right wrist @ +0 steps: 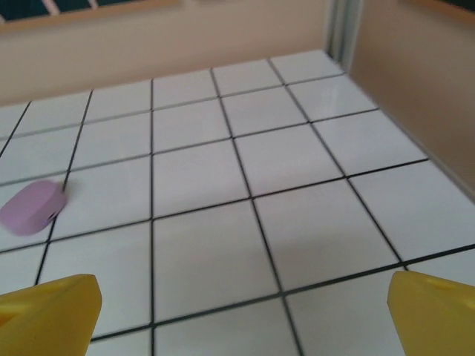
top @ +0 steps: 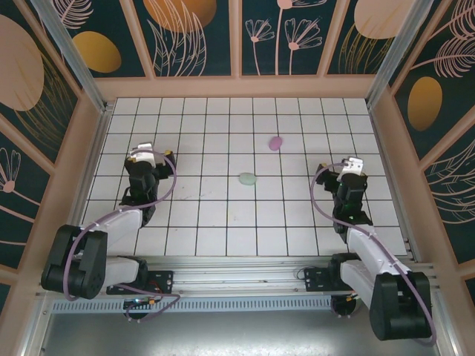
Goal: Insert the wireless bluetooth earbuds into the charging case
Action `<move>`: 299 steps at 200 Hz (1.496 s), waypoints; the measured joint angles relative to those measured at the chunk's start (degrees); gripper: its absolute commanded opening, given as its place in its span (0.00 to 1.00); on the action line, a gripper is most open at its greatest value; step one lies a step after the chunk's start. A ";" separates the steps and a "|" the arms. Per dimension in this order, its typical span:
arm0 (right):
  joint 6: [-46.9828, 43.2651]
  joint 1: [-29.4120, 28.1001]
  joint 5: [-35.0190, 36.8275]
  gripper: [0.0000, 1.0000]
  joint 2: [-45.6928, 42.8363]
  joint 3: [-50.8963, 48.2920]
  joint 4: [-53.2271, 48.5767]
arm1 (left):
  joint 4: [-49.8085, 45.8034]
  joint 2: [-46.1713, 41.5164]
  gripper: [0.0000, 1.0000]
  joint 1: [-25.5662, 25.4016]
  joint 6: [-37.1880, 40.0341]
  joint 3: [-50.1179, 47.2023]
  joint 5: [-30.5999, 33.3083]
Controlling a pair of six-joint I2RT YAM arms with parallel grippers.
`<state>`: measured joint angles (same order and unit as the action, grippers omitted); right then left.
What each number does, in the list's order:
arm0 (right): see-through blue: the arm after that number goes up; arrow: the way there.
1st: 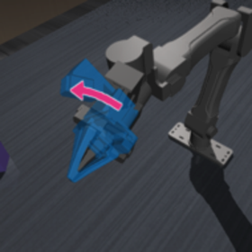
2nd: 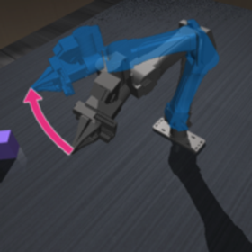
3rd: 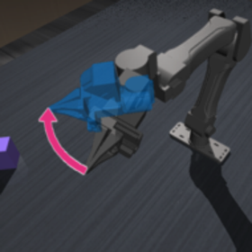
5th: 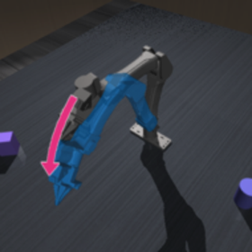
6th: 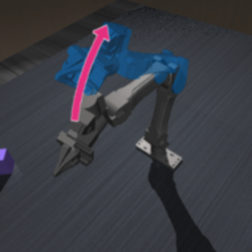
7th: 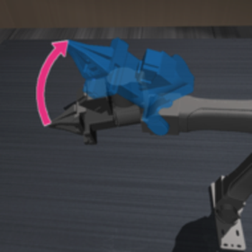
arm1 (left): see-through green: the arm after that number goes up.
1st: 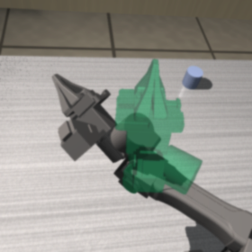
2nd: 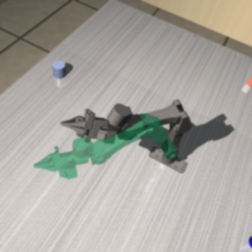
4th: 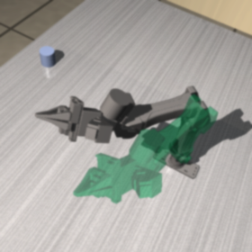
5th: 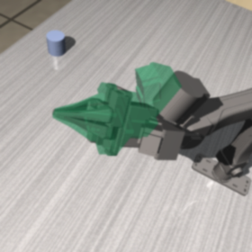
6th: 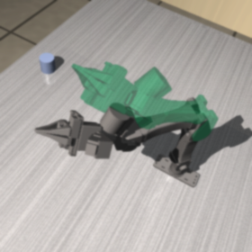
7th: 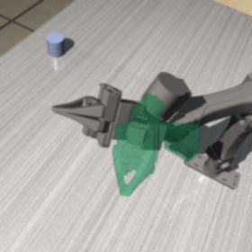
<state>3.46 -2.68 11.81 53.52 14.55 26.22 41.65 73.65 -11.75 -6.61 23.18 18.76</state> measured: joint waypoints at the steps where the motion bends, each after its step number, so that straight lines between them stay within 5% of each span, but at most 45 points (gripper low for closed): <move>1: -0.02 0.22 -0.09 0.99 0.11 -0.28 0.63 | 0.22 0.02 0.99 0.02 0.09 -0.04 0.04; 129: -0.15 6.12 -11.02 0.99 32.20 -4.57 41.81 | 34.05 10.80 0.99 6.10 6.34 -13.77 -0.79; 180: -0.63 5.95 -13.38 0.99 34.56 -2.12 42.62 | 33.57 13.40 0.99 8.46 5.64 -12.28 -6.80; 299: -1.68 5.14 -13.22 0.99 34.56 -1.92 42.64 | 33.53 13.40 0.99 8.50 5.05 -12.13 -7.96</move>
<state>1.78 2.46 -1.41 88.07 12.62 68.86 75.18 87.05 -3.25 -1.56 11.05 10.81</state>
